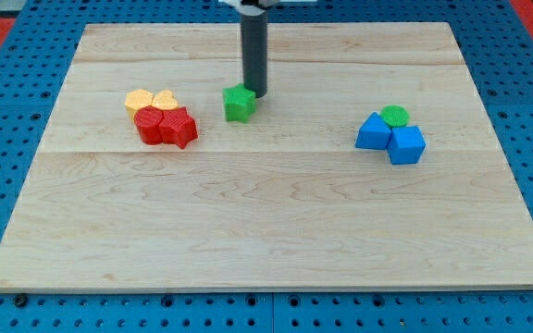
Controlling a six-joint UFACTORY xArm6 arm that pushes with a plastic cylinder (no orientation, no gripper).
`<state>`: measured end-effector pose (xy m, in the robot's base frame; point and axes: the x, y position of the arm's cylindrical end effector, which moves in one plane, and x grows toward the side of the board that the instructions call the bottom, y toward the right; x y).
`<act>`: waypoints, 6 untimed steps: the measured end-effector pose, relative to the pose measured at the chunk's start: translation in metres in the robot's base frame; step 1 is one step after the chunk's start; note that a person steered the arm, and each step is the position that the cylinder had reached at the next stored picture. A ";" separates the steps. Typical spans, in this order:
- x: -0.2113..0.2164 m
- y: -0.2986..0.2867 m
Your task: Move the green star to the top right of the red star
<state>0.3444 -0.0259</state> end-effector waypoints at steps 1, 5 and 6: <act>-0.029 0.019; 0.004 -0.010; 0.001 -0.019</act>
